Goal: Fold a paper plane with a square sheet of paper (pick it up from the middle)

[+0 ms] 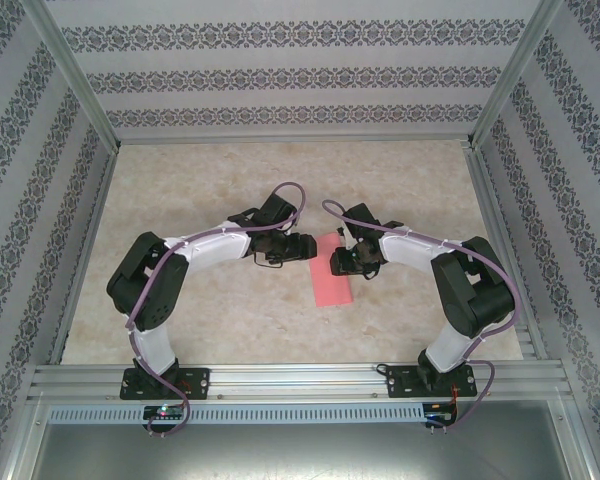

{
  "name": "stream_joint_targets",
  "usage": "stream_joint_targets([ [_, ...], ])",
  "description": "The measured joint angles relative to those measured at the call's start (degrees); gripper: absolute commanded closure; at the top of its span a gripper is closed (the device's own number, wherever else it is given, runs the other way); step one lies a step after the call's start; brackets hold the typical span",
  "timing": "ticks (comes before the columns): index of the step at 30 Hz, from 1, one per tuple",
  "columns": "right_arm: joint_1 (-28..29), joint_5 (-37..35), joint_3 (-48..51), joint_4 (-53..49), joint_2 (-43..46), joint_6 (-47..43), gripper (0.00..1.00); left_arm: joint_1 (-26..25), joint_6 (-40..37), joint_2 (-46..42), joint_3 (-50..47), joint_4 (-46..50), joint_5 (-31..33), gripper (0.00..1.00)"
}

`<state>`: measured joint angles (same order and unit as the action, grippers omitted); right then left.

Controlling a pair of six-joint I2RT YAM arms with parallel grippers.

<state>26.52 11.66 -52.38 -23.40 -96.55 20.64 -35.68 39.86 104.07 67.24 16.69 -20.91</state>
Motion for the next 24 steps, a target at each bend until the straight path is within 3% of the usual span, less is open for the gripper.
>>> stream_joint_targets([
  [6, 0.00, 0.00, 0.00, 0.02, -0.04, 0.02, 0.58, -0.04, 0.00, -0.11, -0.31, 0.15, 0.04, 0.22],
  [24, 0.39, -0.59, -0.02, 0.00, -0.07, -0.09, 0.58, -0.70, 0.02, -0.31, -1.40, 0.39, 0.22, 0.23],
])
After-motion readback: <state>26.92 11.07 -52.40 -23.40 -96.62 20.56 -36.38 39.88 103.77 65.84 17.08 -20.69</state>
